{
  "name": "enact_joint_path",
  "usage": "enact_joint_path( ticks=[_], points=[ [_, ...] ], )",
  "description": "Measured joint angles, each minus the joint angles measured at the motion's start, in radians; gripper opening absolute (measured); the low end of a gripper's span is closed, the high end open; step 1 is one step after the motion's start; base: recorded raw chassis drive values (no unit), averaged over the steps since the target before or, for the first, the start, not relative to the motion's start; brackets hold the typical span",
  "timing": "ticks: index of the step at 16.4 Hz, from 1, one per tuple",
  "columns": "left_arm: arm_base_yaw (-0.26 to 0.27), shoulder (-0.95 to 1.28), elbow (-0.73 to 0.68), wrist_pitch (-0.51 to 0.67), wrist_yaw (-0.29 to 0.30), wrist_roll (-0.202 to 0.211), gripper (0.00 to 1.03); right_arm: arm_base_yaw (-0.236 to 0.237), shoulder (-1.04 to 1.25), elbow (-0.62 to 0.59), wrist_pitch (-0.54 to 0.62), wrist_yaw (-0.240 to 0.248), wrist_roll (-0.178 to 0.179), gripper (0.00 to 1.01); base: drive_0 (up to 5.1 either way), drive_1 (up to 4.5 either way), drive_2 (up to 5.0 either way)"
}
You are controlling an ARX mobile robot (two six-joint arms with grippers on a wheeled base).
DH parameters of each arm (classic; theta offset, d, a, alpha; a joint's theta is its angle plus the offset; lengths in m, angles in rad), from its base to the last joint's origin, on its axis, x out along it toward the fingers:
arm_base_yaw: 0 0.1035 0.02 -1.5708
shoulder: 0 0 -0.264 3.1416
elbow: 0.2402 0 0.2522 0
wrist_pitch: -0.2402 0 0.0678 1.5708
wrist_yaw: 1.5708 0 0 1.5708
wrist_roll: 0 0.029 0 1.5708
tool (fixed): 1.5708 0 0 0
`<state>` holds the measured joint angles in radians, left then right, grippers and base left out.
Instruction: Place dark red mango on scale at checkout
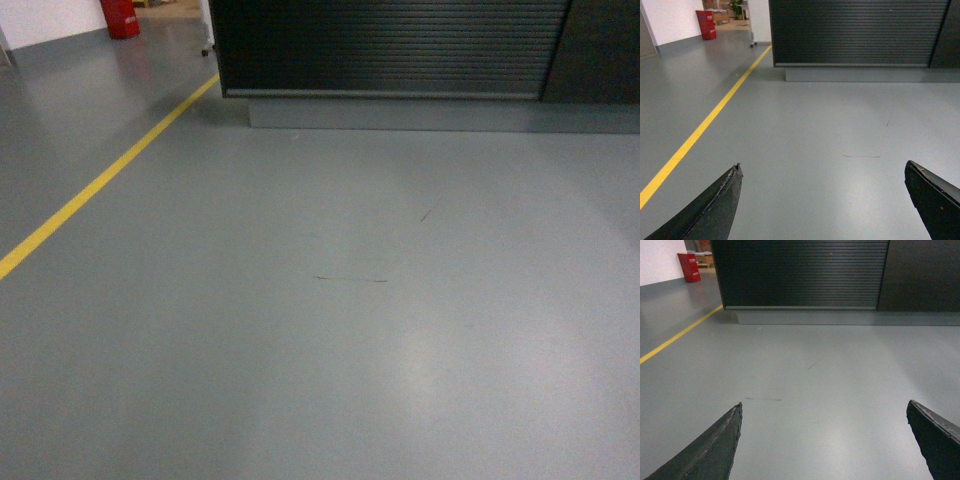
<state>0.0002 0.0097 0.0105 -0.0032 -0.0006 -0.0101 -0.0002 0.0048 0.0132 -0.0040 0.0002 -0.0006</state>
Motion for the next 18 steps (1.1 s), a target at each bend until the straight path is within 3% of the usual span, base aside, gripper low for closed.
enact_joint_path(
  ticks=[18],
  points=[
    [0.0, 0.0, 0.0, 0.0, 0.0, 0.0, 0.98, 0.0, 0.0, 0.0, 0.0, 0.0, 0.0, 0.98, 0.0, 0.0, 0.0]
  ],
)
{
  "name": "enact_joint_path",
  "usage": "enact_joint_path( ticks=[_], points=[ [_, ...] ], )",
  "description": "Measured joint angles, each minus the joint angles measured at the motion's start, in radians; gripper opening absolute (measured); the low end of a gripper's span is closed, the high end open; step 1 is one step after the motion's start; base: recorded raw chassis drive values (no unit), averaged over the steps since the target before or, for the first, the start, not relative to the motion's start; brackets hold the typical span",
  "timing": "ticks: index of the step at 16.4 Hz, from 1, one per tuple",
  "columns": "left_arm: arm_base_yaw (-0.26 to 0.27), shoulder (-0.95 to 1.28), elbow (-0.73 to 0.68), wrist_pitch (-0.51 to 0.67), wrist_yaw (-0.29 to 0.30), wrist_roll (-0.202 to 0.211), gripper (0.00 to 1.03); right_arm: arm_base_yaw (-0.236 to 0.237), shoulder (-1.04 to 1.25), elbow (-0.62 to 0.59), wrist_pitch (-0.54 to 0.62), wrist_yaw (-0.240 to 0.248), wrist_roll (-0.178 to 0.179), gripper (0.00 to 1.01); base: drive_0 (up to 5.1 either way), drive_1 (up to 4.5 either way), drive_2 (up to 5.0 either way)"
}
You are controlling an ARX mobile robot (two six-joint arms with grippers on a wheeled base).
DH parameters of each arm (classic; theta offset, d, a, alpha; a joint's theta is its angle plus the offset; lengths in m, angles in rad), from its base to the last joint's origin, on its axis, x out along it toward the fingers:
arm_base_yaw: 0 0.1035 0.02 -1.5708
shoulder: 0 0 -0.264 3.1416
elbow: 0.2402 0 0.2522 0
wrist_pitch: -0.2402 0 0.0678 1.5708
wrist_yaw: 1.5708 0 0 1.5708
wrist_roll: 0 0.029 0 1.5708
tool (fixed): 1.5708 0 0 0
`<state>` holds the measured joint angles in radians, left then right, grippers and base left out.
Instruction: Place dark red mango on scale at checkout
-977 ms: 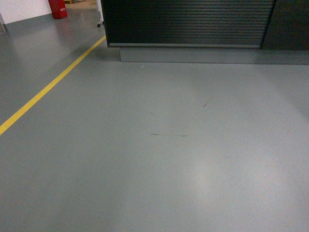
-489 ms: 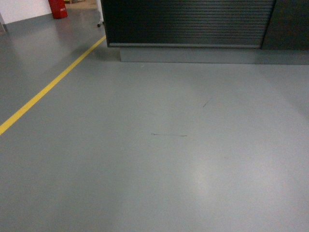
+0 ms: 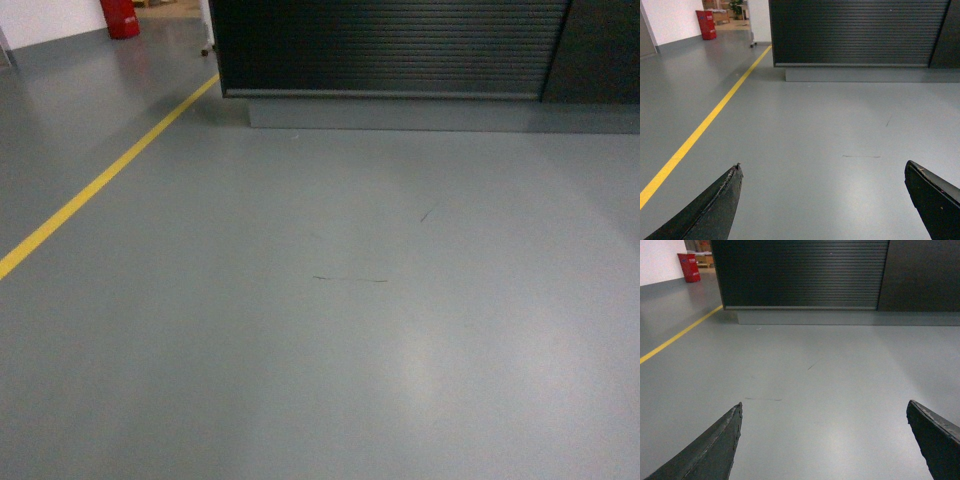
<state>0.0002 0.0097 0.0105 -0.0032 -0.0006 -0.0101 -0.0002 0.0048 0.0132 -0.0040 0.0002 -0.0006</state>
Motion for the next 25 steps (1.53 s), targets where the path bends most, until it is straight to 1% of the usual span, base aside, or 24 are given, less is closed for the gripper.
enact_joint_path(
  ticks=[3, 25],
  points=[
    [0.0, 0.0, 0.0, 0.0, 0.0, 0.0, 0.98, 0.0, 0.0, 0.0, 0.0, 0.0, 0.0, 0.98, 0.0, 0.51, -0.5],
    [0.0, 0.0, 0.0, 0.0, 0.0, 0.0, 0.98, 0.0, 0.0, 0.0, 0.0, 0.0, 0.0, 0.98, 0.0, 4.27, -4.2]
  ],
)
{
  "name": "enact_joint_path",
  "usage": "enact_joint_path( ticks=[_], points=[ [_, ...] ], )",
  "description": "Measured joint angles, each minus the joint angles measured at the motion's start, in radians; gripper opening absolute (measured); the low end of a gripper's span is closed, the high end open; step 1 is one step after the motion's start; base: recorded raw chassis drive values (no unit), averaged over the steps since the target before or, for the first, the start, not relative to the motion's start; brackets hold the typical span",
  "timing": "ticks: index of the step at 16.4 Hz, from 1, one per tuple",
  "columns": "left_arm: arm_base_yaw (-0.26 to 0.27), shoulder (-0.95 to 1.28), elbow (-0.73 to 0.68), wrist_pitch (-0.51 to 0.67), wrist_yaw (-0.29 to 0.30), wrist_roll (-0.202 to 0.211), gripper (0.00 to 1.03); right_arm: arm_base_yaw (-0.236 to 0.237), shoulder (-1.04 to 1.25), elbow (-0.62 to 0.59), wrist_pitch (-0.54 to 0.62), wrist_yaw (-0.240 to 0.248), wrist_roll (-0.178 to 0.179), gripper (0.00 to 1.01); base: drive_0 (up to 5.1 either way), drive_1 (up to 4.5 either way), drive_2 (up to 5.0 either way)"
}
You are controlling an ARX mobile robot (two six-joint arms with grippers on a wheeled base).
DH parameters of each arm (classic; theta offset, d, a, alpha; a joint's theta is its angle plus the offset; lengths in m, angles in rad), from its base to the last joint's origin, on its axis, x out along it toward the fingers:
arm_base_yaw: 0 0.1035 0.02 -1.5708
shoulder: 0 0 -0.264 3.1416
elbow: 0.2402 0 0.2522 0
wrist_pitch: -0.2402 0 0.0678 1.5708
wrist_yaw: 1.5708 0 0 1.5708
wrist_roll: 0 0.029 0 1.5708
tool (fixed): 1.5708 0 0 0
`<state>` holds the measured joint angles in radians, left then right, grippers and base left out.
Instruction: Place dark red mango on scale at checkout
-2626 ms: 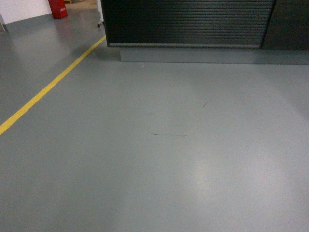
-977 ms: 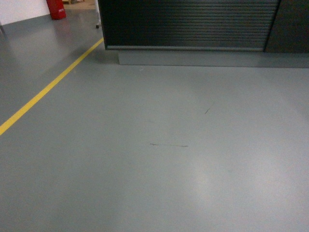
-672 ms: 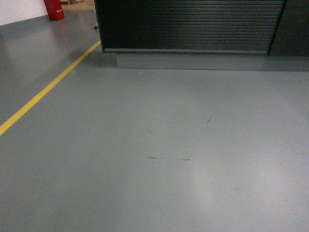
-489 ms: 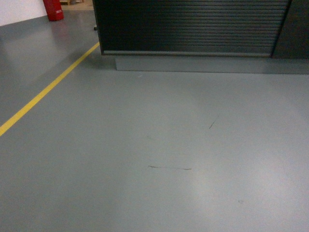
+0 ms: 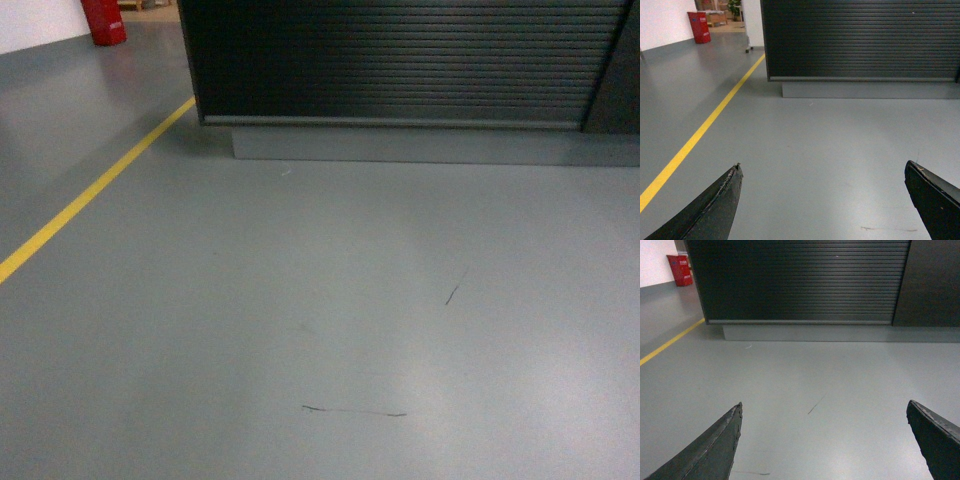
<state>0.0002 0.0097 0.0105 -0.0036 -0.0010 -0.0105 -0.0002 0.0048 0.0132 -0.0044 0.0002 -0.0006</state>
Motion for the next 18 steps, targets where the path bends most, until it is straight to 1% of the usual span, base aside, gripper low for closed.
enact_joint_path(
  ticks=[18],
  points=[
    [0.0, 0.0, 0.0, 0.0, -0.001, 0.0, 0.98, 0.0, 0.0, 0.0, 0.003, 0.0, 0.0, 0.98, 0.0, 4.24, -4.3]
  ],
)
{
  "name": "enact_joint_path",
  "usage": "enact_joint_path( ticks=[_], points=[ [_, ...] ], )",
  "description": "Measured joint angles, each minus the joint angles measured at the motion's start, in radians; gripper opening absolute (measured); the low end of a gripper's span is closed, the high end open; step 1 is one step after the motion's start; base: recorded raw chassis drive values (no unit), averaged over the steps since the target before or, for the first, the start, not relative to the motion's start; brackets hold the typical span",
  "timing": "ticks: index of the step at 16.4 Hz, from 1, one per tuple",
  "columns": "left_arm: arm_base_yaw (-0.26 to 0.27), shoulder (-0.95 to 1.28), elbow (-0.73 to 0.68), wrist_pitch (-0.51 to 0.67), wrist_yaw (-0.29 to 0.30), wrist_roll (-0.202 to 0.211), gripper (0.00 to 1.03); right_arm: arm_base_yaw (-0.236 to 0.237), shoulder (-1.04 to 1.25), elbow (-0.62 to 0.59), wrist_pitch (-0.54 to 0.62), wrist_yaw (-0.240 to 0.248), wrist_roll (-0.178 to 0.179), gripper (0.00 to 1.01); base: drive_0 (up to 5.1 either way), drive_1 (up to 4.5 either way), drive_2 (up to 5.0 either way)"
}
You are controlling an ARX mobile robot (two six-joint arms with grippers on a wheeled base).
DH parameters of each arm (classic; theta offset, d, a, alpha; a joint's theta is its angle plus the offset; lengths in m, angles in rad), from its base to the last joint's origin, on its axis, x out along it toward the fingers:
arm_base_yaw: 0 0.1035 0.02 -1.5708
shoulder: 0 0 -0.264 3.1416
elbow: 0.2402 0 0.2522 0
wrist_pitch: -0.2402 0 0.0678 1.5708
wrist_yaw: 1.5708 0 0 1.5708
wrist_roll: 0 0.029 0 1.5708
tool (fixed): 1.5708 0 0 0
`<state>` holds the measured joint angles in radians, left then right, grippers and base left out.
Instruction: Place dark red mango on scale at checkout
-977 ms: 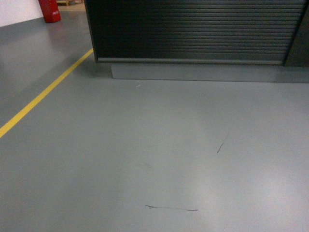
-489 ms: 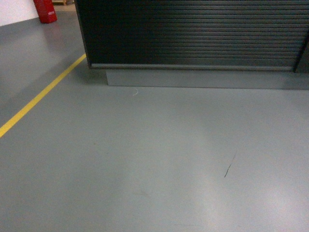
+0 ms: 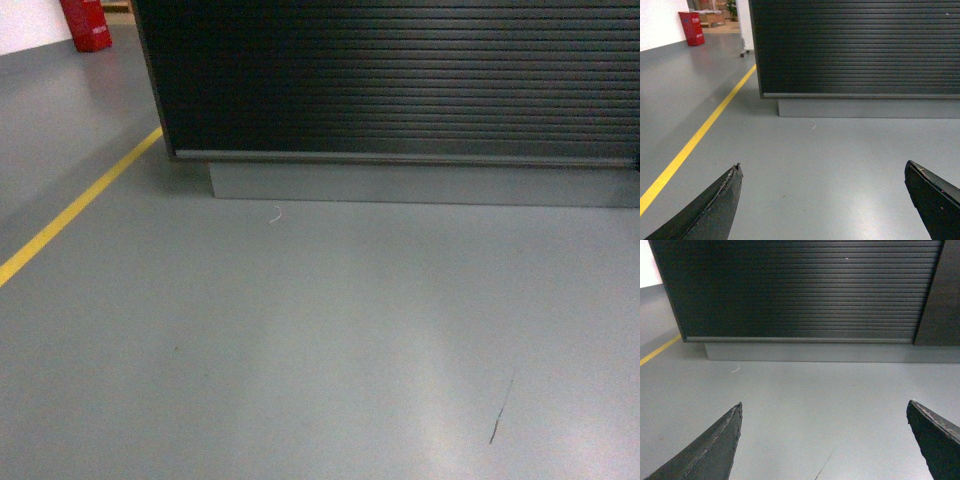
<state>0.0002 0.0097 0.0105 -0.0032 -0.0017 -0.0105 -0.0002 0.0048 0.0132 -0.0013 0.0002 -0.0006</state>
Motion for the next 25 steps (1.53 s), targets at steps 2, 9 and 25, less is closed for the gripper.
enact_joint_path(
  ticks=[2, 9, 25],
  points=[
    [0.0, 0.0, 0.0, 0.001, 0.001, 0.0, 0.98, 0.0, 0.0, 0.0, 0.0, 0.0, 0.0, 0.98, 0.1, 4.37, -4.2],
    [0.0, 0.0, 0.0, 0.002, 0.001, 0.0, 0.98, 0.0, 0.0, 0.0, -0.004, 0.0, 0.0, 0.98, 0.0, 4.35, -4.3],
    [0.0, 0.0, 0.0, 0.0, 0.0, 0.0, 0.98, 0.0, 0.0, 0.0, 0.0, 0.0, 0.0, 0.98, 0.0, 4.28, -4.4]
  ],
)
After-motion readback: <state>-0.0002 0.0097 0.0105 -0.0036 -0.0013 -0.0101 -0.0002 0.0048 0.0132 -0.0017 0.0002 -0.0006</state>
